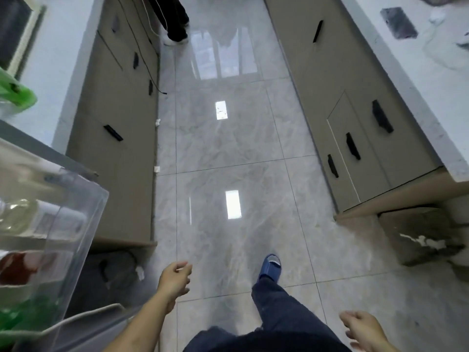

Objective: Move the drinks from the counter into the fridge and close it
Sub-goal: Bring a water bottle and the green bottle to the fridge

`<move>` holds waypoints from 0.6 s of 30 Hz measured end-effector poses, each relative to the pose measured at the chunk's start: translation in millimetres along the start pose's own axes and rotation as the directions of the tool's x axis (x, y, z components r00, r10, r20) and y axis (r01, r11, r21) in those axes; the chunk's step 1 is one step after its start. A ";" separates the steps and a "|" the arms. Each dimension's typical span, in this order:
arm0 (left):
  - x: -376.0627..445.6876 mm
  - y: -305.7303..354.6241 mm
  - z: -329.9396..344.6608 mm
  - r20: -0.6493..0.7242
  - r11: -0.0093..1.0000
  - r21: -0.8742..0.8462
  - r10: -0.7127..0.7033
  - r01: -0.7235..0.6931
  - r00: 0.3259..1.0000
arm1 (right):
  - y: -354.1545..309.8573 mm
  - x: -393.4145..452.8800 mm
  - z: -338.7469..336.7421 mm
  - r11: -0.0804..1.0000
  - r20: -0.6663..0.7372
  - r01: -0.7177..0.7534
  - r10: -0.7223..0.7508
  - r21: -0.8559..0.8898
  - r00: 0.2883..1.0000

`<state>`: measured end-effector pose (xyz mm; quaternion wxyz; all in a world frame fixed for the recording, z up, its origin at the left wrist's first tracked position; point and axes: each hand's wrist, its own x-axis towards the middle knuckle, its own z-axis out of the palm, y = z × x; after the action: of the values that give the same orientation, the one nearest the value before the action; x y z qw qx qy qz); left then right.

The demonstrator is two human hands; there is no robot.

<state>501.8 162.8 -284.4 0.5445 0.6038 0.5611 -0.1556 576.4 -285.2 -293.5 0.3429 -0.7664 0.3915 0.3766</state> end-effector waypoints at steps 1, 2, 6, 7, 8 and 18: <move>0.1 4.5 1.8 -0.032 1.000 -0.004 -0.019 0.019 0.999 | -28.8 6.1 -4.6 0.999 0.013 0.038 -0.037 -0.031 0.999; 1.2 10.1 5.0 -0.054 0.999 -0.010 -0.031 0.031 0.998 | -60.2 12.8 -8.4 0.994 0.035 0.086 -0.084 -0.062 0.996; 6.8 35.9 19.5 -0.103 0.996 -0.064 -0.076 0.069 0.992 | -182.7 37.8 -16.1 0.959 0.096 0.265 -0.256 -0.099 0.962; 7.6 39.2 23.1 -0.123 0.993 -0.077 -0.100 0.091 0.987 | -208.6 40.9 -15.6 0.950 0.109 0.298 -0.288 -0.093 0.952; 10.5 42.9 26.8 -0.142 0.990 -0.096 -0.120 0.107 0.983 | -235.3 45.4 -13.0 0.940 0.123 0.327 -0.315 -0.094 0.941; 68.2 84.2 47.5 -0.179 0.932 -0.241 -0.317 0.271 0.931 | -428.3 58.3 45.5 0.858 0.289 0.477 -0.415 -0.191 0.863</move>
<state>615.2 176.7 -315.2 0.5123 0.4640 0.7144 -0.1087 953.9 -71.4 -265.9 0.3638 -0.8235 0.1062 0.4222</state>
